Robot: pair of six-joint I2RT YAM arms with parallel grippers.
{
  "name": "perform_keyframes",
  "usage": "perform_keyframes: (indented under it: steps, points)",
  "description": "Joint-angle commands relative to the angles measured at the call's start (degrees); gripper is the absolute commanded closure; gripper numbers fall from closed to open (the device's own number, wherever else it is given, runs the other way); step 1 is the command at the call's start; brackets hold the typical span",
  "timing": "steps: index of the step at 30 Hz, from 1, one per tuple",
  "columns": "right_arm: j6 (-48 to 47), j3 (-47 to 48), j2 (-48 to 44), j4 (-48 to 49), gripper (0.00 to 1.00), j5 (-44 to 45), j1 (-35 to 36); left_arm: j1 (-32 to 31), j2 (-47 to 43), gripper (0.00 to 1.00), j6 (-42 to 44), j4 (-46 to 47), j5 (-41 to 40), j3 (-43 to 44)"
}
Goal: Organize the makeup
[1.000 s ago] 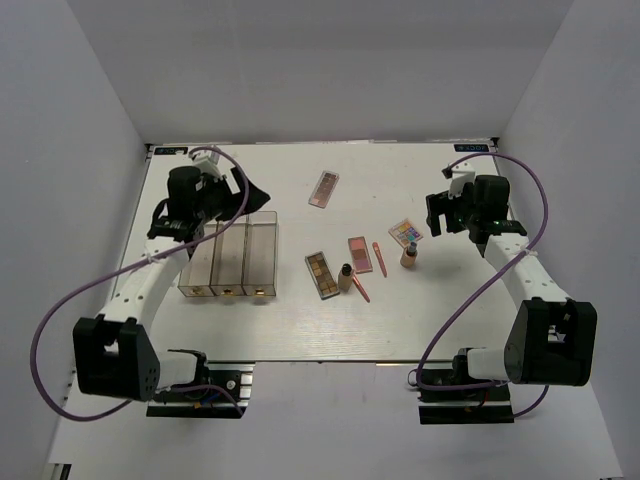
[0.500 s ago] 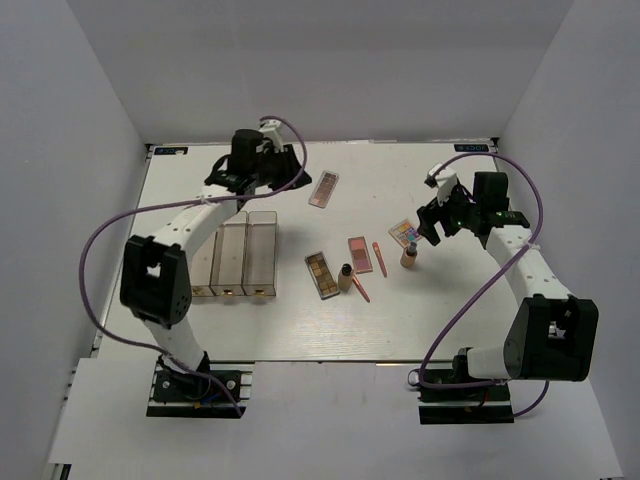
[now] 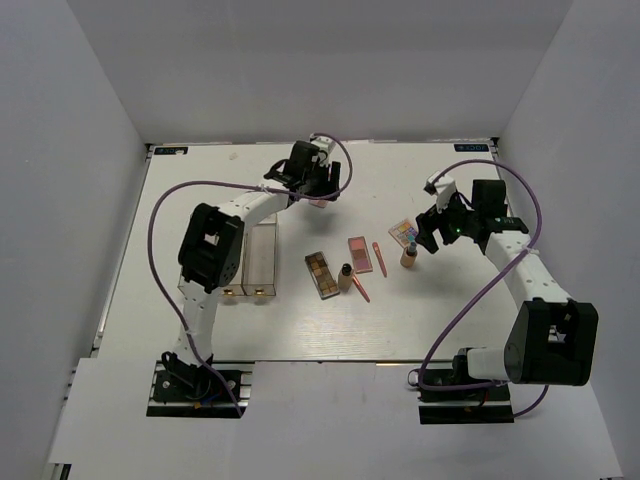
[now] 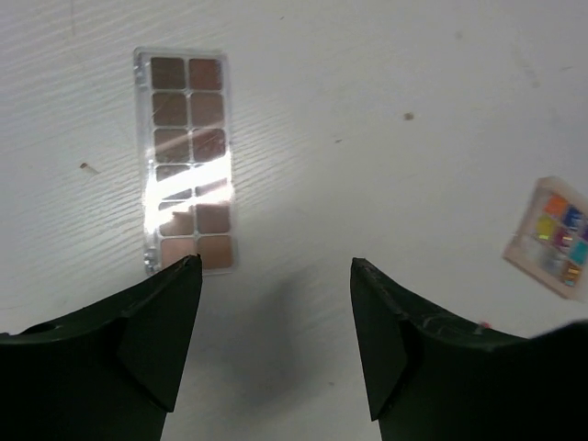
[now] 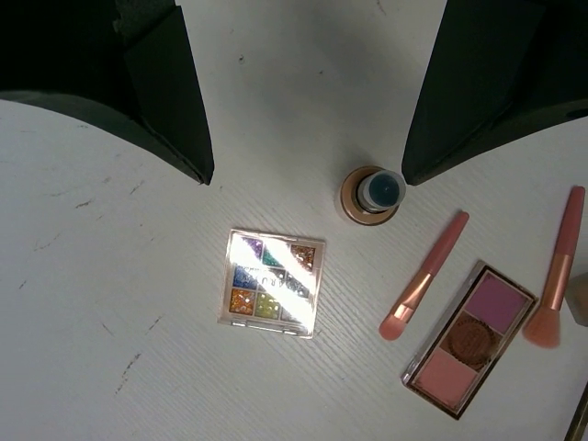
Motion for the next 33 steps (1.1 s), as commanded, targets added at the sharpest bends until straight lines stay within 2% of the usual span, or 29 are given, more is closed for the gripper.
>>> perform_keyframes:
  steps: [1,7,14,28,33]
  points:
    - [3.73,-0.75,-2.22,3.65,0.11,-0.51,-0.03,-0.01,0.87,0.24,4.2,2.31,-10.19,2.58]
    - [5.58,-1.46,-2.49,4.89,0.11,1.16,-0.12,-0.01,4.65,0.19,9.91,8.37,-12.77,3.02]
    - [6.38,-2.25,-2.4,5.5,0.11,1.69,-0.03,-0.01,11.6,0.17,11.15,4.25,-10.75,11.81]
    - [7.25,-1.99,-1.08,6.73,0.11,2.3,-0.03,-0.54,14.07,0.16,10.62,3.19,-8.28,11.37]
    - [7.78,-2.16,-1.08,7.17,0.11,2.39,-0.03,-1.07,14.6,0.17,10.71,2.23,-11.17,10.14]
